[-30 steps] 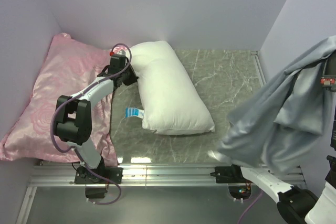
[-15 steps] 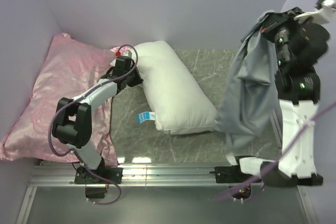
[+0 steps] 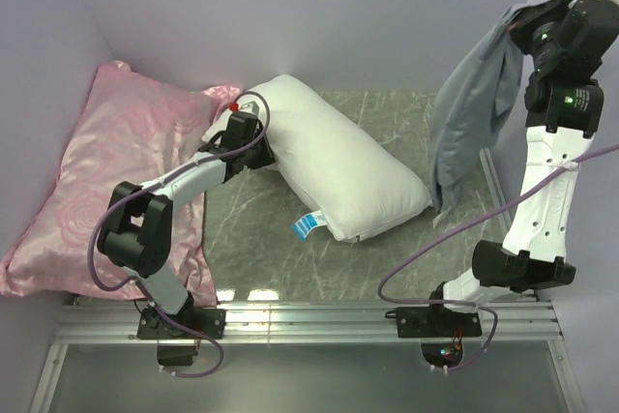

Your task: Remove the pillowcase from the pillow

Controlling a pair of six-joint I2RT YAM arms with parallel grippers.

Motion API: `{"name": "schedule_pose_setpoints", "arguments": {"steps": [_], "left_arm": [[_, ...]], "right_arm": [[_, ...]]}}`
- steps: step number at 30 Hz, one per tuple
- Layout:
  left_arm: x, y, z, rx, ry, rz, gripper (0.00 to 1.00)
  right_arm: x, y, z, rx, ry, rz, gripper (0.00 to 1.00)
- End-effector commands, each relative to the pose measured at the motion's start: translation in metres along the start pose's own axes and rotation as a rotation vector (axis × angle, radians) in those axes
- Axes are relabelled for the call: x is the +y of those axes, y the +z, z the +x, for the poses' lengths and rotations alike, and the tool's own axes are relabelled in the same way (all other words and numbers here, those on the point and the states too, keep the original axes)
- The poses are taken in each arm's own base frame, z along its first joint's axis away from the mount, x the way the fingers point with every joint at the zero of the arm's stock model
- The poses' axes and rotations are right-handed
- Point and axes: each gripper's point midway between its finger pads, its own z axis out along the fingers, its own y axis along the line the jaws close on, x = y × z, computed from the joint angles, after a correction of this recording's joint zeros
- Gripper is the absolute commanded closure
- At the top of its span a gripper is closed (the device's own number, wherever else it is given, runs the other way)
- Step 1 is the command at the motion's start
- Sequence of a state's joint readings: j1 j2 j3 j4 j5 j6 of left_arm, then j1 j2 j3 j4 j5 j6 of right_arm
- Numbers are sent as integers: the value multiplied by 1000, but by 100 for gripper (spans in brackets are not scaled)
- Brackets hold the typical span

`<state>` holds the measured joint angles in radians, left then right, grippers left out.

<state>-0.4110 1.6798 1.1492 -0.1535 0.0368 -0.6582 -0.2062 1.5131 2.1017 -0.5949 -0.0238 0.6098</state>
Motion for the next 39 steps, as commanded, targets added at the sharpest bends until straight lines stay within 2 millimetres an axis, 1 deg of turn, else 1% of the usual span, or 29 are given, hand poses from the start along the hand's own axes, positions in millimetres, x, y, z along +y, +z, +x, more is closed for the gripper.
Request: {"name": "schedule_pose_setpoints", "arguments": {"steps": [1,2,3,4,5,6,7,8,9,11,12,14,15,16,17,18,20,21,22,23,24,26,27,29,30,33,37,38,39], "left_arm": [[7,-3,23,61,3,-27,98],[9,-3,25,64,3,-30,98],[7,-4,25,62,-2,-21,98],[6,-5,25,61,-3,-12,98],[4,-6,29,67,-2,-3,96],[0,-7,30,69,-5,12,94],[-3,-11,27,59,-3,20,91],[-7,-13,30,60,7,27,85],[-10,-16,28,53,9,32,82],[-19,-25,24,36,17,53,77],[-22,-28,22,31,20,61,74],[-29,-40,14,7,28,78,67],[-32,-44,10,-5,29,86,66],[-37,-53,4,-26,31,101,63],[-40,-58,2,-33,37,109,58],[-42,-62,0,-39,41,114,56],[-49,-76,-10,-69,53,131,46],[-51,-81,-12,-75,58,136,44],[-56,-90,-20,-100,61,146,41],[-56,-94,-22,-107,70,141,35],[-58,-99,-24,-116,77,144,33],[-62,-112,-34,-144,90,150,29],[-61,-116,-35,-147,95,142,28],[-65,-131,-42,-176,108,159,27],[-64,-136,-43,-180,111,156,26],[-69,-155,-48,-212,126,186,25],[-76,-182,-52,-270,141,253,25],[-77,-187,-53,-284,136,263,25],[-78,-191,-54,-296,134,272,25]], "right_arm": [[33,-19,-41,-92,15,-90,100],[33,-19,-38,-87,16,-99,100],[20,-8,-15,-31,22,-76,100],[24,-13,-11,-25,25,-108,100],[19,-12,2,0,29,-108,100],[-6,1,45,90,29,-60,100],[0,-7,55,90,24,-83,100],[-13,-6,72,101,18,-48,100],[-40,-7,117,176,13,1,100],[-57,-6,155,205,20,25,100],[-88,-9,199,283,18,79,100],[-108,-11,225,306,22,103,98],[-130,-16,252,355,15,146,94],[-139,-18,261,368,8,163,88],[-145,-21,270,386,1,176,67],[-158,-26,281,405,-11,209,58],[-164,-31,286,419,-29,215,40],[-165,-33,286,423,-34,219,36],[-162,-39,283,429,-40,216,18],[-161,-42,280,427,-49,213,3],[-154,-46,268,400,-49,200,3],[-152,-56,256,379,-60,209,2],[-142,-64,239,336,-55,186,2],[-134,-76,226,317,-65,167,1],[-120,-84,209,280,-67,122,1],[-104,-101,192,262,-79,69,0],[-81,-116,204,311,-74,-52,0],[-76,-122,218,343,-89,-82,0],[-72,-127,222,335,-103,-87,0]]}}
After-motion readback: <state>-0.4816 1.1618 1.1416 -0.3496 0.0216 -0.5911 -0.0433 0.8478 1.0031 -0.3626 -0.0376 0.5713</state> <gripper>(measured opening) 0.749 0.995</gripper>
